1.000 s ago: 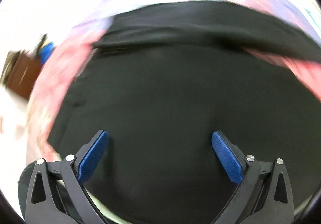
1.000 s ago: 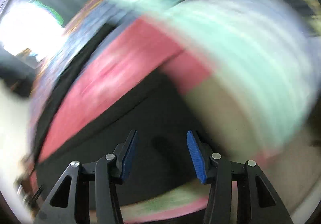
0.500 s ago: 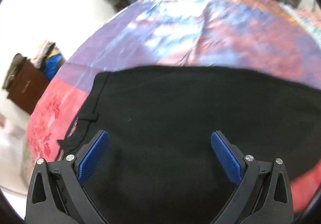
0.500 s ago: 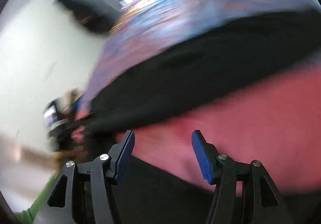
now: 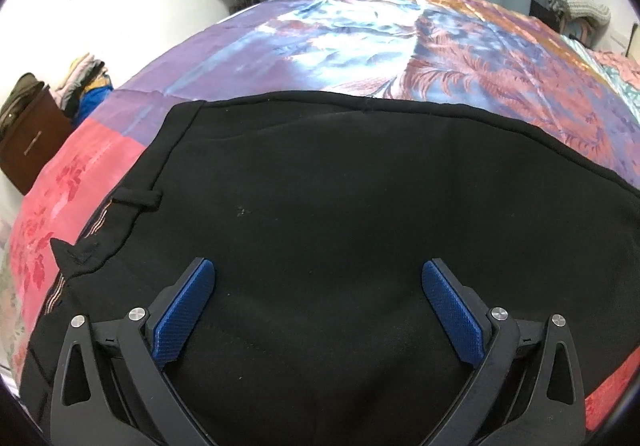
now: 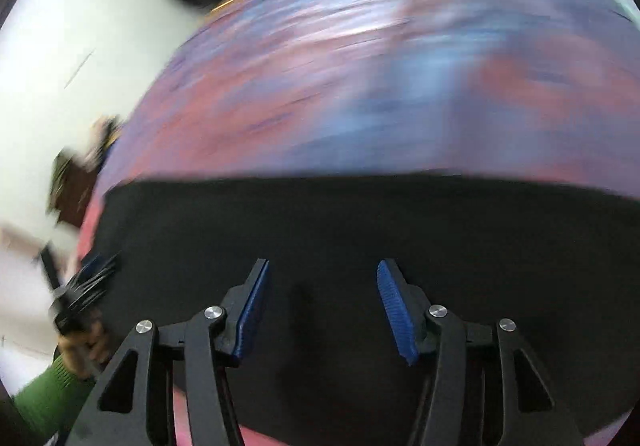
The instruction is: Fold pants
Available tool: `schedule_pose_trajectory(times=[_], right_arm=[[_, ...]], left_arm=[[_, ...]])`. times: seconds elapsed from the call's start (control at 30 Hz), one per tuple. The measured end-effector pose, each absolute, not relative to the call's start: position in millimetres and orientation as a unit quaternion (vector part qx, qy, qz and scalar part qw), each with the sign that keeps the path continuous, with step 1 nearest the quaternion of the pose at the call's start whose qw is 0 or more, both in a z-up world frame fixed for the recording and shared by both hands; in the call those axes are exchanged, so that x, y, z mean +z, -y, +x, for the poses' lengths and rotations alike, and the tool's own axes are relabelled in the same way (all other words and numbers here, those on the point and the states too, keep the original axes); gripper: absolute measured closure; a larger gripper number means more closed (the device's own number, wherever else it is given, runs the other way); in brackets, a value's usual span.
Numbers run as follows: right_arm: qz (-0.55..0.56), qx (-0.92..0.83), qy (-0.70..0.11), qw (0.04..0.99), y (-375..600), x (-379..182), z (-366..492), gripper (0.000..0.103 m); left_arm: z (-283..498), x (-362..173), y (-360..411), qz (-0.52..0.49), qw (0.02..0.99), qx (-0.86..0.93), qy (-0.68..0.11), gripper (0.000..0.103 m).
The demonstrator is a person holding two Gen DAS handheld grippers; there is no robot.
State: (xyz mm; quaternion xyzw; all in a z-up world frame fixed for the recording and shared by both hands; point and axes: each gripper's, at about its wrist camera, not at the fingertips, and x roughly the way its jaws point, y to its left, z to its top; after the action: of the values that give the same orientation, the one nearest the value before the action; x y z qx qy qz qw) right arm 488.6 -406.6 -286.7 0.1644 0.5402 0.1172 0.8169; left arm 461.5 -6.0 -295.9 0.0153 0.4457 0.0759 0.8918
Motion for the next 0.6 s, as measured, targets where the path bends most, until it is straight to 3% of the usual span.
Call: schedule_pose_trajectory(times=[0.17, 0.27, 0.4, 0.6], right_arm=[[0.141, -0.127, -0.553, 0.811, 593.2, -284.9, 459.0, 0.05], [0.168, -0.264, -0.504, 0.805, 669.1, -258.6, 426.7, 0.047], [0.261, -0.228, -0.459, 0.818, 682.3, -252.0, 419.2, 0.048], [0.159, -0.192, -0.553, 0.795, 650.7, -287.6, 438.2, 0.044]], left_arm=[[457.7, -296.0, 6.0, 0.014, 0.894, 0.075, -0.442, 0.0], [456.7, -296.3, 5.9, 0.013, 0.895, 0.075, -0.439, 0.0], [456.4, -296.5, 6.5, 0.014, 0.896, 0.076, -0.437, 0.0], [456.6, -296.7, 6.6, 0.014, 0.896, 0.076, -0.437, 0.0]])
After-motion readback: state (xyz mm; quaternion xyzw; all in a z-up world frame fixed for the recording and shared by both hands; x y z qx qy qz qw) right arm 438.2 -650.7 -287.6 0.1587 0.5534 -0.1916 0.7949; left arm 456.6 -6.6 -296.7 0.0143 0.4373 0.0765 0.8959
